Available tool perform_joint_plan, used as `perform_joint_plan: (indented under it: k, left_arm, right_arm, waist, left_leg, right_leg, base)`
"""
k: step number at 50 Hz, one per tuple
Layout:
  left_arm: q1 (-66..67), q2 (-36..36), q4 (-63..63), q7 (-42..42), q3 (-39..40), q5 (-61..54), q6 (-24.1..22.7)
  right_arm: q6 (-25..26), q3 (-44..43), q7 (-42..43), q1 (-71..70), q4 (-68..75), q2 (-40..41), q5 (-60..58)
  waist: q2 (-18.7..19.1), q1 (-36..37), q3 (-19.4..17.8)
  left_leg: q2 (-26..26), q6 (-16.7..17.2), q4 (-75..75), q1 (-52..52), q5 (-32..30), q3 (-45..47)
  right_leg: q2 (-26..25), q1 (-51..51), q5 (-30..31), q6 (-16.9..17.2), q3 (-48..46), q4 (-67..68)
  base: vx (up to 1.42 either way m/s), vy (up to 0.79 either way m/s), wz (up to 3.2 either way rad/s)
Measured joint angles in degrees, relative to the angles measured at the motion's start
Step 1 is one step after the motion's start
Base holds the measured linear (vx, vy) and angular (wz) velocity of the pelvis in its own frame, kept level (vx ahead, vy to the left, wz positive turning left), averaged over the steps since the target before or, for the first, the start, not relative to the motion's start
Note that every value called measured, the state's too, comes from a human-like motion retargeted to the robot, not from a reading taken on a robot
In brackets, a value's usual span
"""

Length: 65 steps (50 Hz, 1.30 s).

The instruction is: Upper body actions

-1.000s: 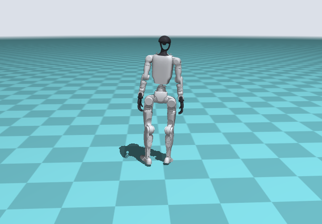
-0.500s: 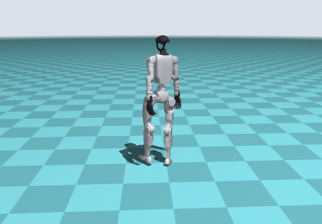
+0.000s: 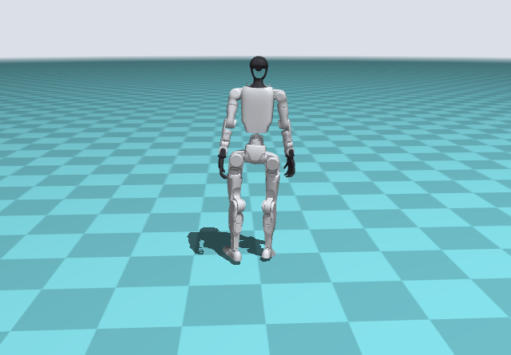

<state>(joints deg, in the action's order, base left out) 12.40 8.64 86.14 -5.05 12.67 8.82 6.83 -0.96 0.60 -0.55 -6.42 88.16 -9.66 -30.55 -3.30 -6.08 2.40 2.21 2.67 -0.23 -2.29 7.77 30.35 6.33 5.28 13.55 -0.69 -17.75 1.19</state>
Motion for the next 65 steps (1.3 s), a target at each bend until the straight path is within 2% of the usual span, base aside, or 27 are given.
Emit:
perform_joint_plan:
  k: [11, 17, 23, 31, 40, 50, 59, 65]
  left_arm:
    - [0.9, 2.0, -3.0, 1.4, -4.2, 2.5, -0.4]
    - [-0.2, -0.7, -2.5, 0.4, -6.7, 3.6, -0.5]
    - [-3.0, -3.3, -3.4, 0.5, -8.9, 6.8, -0.6]
    - [-6.6, -4.2, -6.4, 0.0, -12.3, 6.0, -2.1]
    - [-4.9, -5.8, -7.2, 0.5, -13.6, 8.3, -3.6]
    - [-2.8, -5.8, -3.4, 0.9, -11.4, 9.1, -1.7]
    - [-3.2, -3.1, -4.5, 1.4, -9.6, 6.7, -1.1]
    - [-2.1, -2.8, -5.1, 2.7, -8.1, 5.3, -1.5]
  right_arm:
    - [2.0, 2.8, 2.2, -5.6, 4.1, 0.5, -0.5]
    - [3.1, 5.1, 3.3, -8.6, 5.9, 0.7, -3.7]
    - [4.8, 1.9, 3.6, -8.5, 9.0, 0.5, -0.8]
    - [6.9, -1.9, 4.1, -5.4, 9.2, 1.0, 2.7]
    - [7.9, -2.5, 3.7, -3.8, 9.2, 1.5, 2.8]
    - [6.1, -3.8, 3.7, -0.8, 9.2, -0.1, 4.3]
    - [4.8, -6.0, 3.7, 2.9, 9.2, -1.8, 4.9]
    - [3.7, -7.5, 3.1, 3.5, 9.2, -2.5, 4.7]
  waist:
    - [4.7, -11.0, -1.1]
    - [9.9, -23.6, -4.0]
    - [14.6, -30.4, -3.3]
    - [15.8, -34.7, -2.5]
    - [15.7, -33.2, -1.2]
    - [11.9, -25.2, 0.7]
    - [7.3, -15.6, 0.2]
    - [4.9, -10.2, 0.2]
  left_leg:
    - [2.0, 4.7, 1.1, -7.0, 1.4, 15.6]
    - [4.1, 6.7, 2.5, -9.5, 1.6, 20.9]
    - [4.8, 8.8, 4.0, -9.4, 1.3, 24.7]
    - [4.4, 10.0, 4.5, -9.4, 1.0, 27.3]
    - [3.9, 9.3, 3.4, -9.4, 1.1, 26.8]
    - [4.1, 6.6, 1.9, -8.0, 0.8, 19.7]
    - [3.7, 2.8, 0.5, -5.1, -0.3, 8.4]
    - [2.7, 1.2, 0.3, -1.4, -2.1, -0.4]
  right_leg:
    - [-7.1, 5.5, 4.9, -0.3, 18.4, 0.9]
    - [-11.6, 6.0, 7.7, 0.8, 24.5, 0.3]
    - [-15.4, 8.4, 9.9, 1.2, 31.9, -0.1]
    - [-16.2, 9.6, 10.2, 2.7, 32.5, -0.2]
    - [-17.4, 9.9, 10.1, 1.9, 32.9, 0.2]
    - [-14.2, 7.8, 7.6, -0.2, 25.5, 0.5]
    - [-7.0, 2.2, 1.8, -1.5, 8.2, 0.7]
    - [-3.6, -1.1, -1.5, -2.0, 0.9, 0.4]
  base:
    - [-0.26, 0.14, -2.15]
    - [-0.15, 0.31, -1.31]
    - [0.07, 0.2, -1.19]
    - [0.0, 0.09, -0.56]
    - [0.03, -0.03, -0.1]
    - [0.06, -0.16, 1.04]
    - [0.14, -0.18, 1.83]
    - [0.21, -0.08, 2.03]
